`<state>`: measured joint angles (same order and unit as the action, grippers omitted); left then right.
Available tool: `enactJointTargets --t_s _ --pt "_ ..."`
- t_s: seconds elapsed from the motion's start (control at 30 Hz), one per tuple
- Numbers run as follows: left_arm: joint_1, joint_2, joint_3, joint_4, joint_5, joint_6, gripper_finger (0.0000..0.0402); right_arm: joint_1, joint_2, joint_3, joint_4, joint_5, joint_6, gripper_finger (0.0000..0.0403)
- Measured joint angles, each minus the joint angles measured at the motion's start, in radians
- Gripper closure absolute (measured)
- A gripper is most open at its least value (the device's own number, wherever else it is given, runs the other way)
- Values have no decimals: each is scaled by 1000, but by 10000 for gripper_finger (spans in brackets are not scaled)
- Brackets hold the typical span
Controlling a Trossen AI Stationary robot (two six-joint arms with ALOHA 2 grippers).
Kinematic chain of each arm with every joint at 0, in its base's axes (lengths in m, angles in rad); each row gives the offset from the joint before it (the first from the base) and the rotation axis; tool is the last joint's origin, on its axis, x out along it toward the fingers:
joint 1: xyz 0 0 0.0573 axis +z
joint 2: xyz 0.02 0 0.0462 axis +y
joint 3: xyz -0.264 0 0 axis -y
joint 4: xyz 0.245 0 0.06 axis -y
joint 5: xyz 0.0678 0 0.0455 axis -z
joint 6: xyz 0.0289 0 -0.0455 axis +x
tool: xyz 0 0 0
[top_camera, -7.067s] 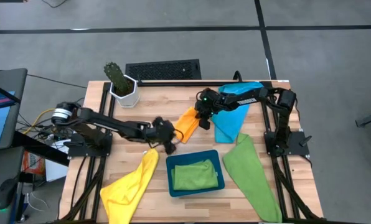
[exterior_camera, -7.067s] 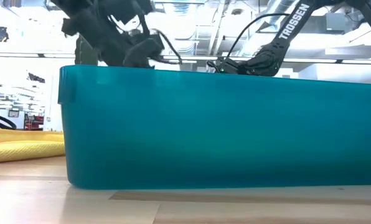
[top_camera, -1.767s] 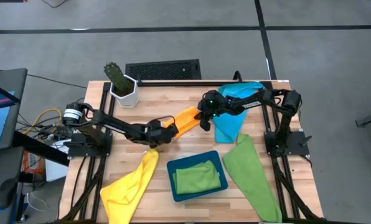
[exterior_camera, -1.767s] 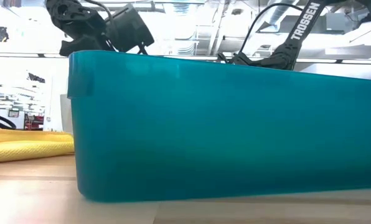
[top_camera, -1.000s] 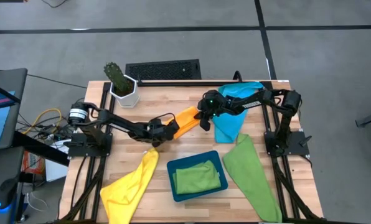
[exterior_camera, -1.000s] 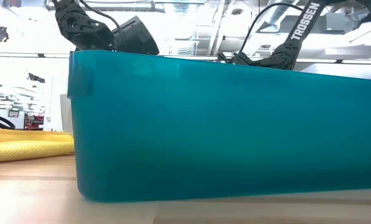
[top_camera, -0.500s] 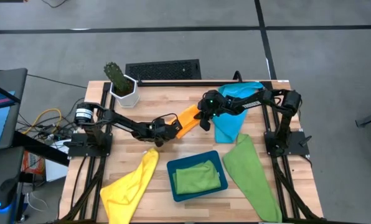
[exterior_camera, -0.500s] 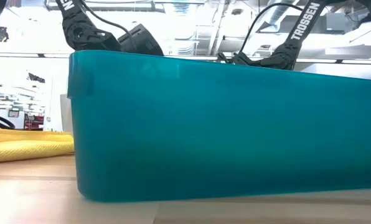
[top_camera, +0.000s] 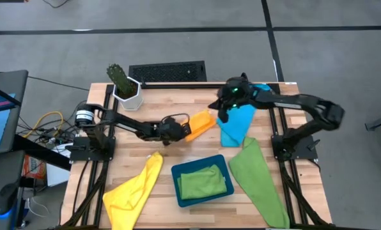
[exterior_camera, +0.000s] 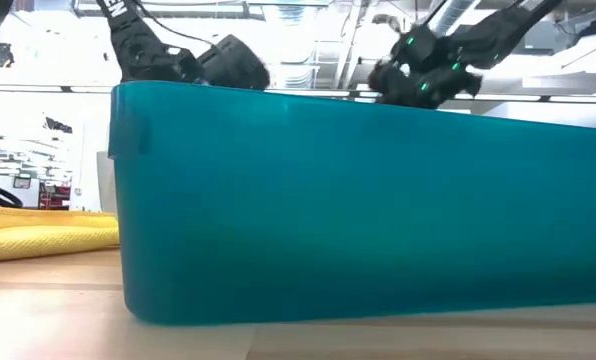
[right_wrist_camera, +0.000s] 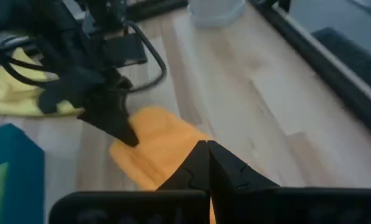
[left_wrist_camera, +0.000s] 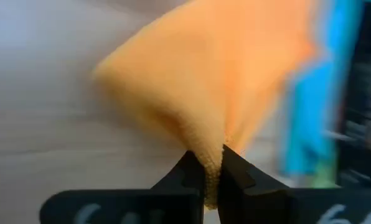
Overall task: Fold microfiber towels
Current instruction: Put the folded orange microfiber towel into the blue bin
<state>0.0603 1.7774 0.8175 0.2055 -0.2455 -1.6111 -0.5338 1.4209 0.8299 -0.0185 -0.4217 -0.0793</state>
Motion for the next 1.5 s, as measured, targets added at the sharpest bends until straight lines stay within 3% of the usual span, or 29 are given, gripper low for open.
enactJointTargets --t_s 0.3,0.43,0.57,0.87,1.17,1.37,1.5 --pt "22 -93 121 11 138 169 401 -8 -249 0 -194 13 61 390" --pt "23 -91 208 -12 277 250 401 23 -324 0 -251 112 109 385" --pt "-10 -92 303 -85 294 289 401 60 -389 -1 -292 193 162 384" --pt "-114 -88 445 -158 164 267 401 165 -522 -1 -349 282 264 385" --pt "-262 -47 508 -146 -164 151 401 258 -612 0 -437 301 248 389" --pt "-338 120 647 -152 -185 89 401 309 -641 0 -441 301 216 381" --pt "-368 191 738 -250 -126 66 401 341 -651 0 -443 304 213 386"
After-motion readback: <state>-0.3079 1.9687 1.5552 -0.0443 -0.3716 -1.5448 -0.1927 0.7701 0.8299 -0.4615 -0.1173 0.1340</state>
